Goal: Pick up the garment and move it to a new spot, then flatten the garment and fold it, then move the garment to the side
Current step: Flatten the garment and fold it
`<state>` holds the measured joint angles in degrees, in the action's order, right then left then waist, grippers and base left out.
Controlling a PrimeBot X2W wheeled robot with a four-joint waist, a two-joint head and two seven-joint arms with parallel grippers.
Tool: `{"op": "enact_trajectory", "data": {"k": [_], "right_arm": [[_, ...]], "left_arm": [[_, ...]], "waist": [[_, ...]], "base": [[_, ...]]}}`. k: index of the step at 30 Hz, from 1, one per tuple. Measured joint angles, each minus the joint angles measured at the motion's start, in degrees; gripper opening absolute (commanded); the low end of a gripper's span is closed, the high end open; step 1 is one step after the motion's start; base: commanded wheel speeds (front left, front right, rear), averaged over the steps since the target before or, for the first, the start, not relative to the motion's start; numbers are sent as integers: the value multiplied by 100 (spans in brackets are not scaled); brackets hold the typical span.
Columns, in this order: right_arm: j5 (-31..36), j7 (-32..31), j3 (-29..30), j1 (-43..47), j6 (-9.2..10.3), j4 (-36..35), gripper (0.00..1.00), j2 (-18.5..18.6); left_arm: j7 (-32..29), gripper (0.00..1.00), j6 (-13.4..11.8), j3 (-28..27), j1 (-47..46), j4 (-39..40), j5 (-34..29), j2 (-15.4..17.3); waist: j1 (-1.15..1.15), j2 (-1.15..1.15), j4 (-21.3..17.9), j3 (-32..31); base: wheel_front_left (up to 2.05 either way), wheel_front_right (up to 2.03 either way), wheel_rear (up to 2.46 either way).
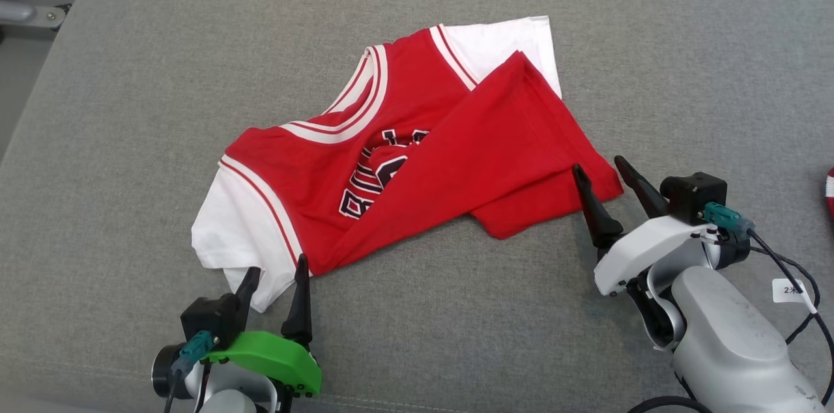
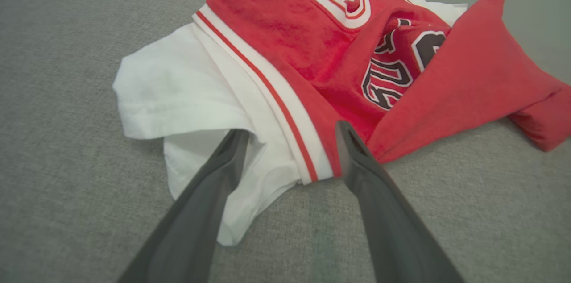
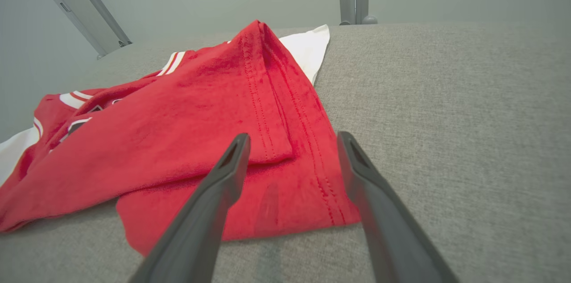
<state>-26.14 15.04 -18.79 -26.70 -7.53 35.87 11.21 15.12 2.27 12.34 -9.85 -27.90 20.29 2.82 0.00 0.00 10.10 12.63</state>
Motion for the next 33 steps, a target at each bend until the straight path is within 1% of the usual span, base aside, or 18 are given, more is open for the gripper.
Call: {"op": "enact_trajectory", "data": {"k": [8,13,15,16,17,18,19,20,25,33], "right_arm": [[-31,0,-198,-327,1,404,100,53],[13,0,-165,-483,1,619,100,51],[15,0,-126,-544,0,750,86,53],[16,1,-125,-567,1,777,71,52],[20,1,-130,-588,1,800,45,48],[31,2,-138,-617,1,810,45,46],[36,2,-144,-648,1,812,10,46],[42,1,-154,-662,0,805,0,47],[-26,1,-119,-649,0,665,0,42],[-81,1,-22,-427,0,92,0,9]], "left_arm": [[0,100,-32,144,-41,11,132,0],[0,100,-36,166,-58,57,164,0],[0,100,-51,185,-96,92,172,0],[0,100,-51,188,-112,105,172,0],[0,100,-52,197,-119,118,180,0],[0,100,-55,200,-125,129,182,0],[0,100,-71,208,-135,137,183,0],[0,100,-75,209,-144,144,185,0],[0,100,-77,199,-176,146,187,-1],[0,100,-70,49,-150,52,105,-1]], "waist": [[0,0,241,189],[0,0,343,317],[0,0,375,369],[0,0,387,393],[0,0,398,416],[0,0,406,438],[0,0,411,458],[0,0,414,476],[0,0,379,511],[0,0,186,344]], "base": [[0,0,0],[0,0,0],[0,0,0],[0,0,0],[0,0,0],[0,0,0],[0,0,0],[0,0,0],[0,0,0],[0,0,0]]}}
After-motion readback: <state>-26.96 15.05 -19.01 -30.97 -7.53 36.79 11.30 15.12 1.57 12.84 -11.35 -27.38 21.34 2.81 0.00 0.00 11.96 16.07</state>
